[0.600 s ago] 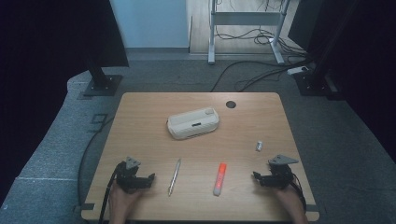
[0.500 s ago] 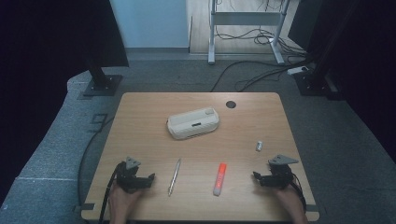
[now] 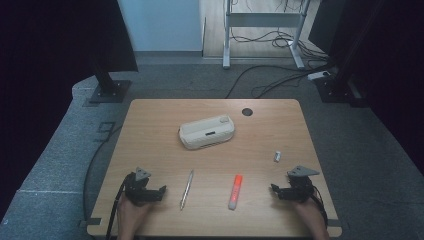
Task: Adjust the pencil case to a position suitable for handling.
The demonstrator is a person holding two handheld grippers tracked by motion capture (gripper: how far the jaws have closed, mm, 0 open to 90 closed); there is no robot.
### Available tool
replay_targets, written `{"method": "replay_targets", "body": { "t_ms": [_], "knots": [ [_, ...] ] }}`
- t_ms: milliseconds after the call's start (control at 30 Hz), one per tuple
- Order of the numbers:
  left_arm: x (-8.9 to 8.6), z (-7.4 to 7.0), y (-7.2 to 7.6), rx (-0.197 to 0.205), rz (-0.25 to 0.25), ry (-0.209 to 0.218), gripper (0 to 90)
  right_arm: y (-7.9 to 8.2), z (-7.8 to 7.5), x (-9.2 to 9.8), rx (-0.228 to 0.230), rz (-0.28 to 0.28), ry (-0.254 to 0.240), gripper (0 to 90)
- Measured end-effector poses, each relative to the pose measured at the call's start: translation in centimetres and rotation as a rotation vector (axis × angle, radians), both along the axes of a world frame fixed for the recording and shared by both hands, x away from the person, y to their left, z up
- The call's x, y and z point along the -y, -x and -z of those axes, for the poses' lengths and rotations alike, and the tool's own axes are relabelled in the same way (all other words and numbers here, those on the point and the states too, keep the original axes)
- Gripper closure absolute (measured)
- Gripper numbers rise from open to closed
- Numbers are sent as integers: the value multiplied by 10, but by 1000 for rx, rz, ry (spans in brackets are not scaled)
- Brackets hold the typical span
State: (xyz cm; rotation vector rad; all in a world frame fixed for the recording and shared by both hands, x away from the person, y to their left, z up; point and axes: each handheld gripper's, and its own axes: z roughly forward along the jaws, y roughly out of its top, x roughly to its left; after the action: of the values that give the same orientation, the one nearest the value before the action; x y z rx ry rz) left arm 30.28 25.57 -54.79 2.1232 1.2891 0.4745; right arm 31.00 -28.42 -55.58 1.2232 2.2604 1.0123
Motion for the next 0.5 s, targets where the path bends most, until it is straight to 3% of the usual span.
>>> {"method": "replay_targets", "body": {
  "t_ms": [333, 500],
  "knots": [
    [1, -3, -5, -27, 38, -3, 0, 1, 0, 0, -1, 4, 0, 132],
    [4, -9, -7, -23, 60, 28, 0, 1, 0, 0, -1, 4, 0, 132]
  ]
}}
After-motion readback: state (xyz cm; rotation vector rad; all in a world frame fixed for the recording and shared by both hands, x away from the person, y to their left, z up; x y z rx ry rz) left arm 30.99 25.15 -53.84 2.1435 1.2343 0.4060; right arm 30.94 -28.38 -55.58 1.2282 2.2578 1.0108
